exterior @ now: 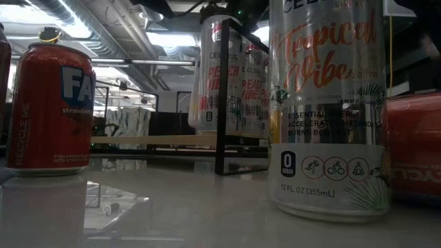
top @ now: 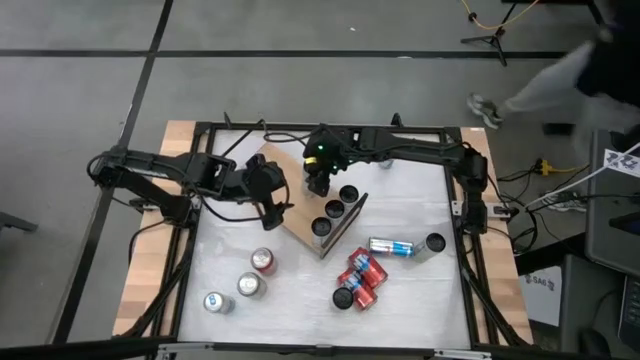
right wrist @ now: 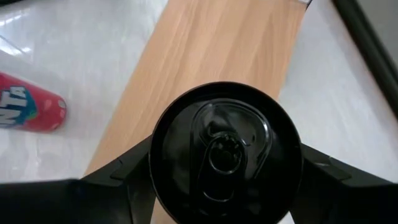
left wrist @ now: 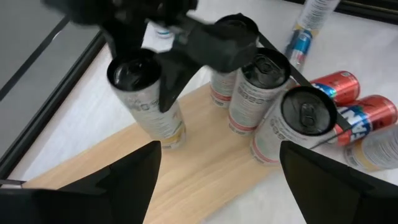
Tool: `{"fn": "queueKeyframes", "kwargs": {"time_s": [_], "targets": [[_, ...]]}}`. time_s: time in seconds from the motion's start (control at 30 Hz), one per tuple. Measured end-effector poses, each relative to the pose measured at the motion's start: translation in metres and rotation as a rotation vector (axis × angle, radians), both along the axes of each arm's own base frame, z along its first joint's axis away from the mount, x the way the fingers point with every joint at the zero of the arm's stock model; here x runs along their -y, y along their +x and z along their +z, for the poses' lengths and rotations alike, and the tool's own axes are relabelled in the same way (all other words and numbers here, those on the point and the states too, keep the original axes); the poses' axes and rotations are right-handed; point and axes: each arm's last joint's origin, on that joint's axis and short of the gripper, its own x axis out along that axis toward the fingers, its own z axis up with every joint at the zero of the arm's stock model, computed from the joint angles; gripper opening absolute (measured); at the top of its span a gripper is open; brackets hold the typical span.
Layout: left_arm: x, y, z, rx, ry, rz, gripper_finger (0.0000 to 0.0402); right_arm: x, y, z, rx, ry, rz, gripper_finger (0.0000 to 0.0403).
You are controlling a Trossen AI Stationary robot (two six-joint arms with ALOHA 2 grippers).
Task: Place canned beverage on shelf
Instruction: Put the top left white-yellow soda can on the shelf
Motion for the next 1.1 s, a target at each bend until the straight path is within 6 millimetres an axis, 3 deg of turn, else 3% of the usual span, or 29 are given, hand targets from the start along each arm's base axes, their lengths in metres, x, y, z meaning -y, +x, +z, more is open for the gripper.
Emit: {"fn": "queueKeyframes", "kwargs": {"time_s": [0.23, 1.1], "targets": [[0.009, -0.001, 0.0, 0.001, 0.0, -0.034, 0.0322, 0.001, 0.007, -0.014, -0.028, 0.006, 0.0, 0.0264], [0.014, -0.002, 0.0, 0.001, 0.0, -0.052, 0.0322, 0.002, 0.008, -0.013, -0.016, -0.014, -0.005, 0.0264]]}}
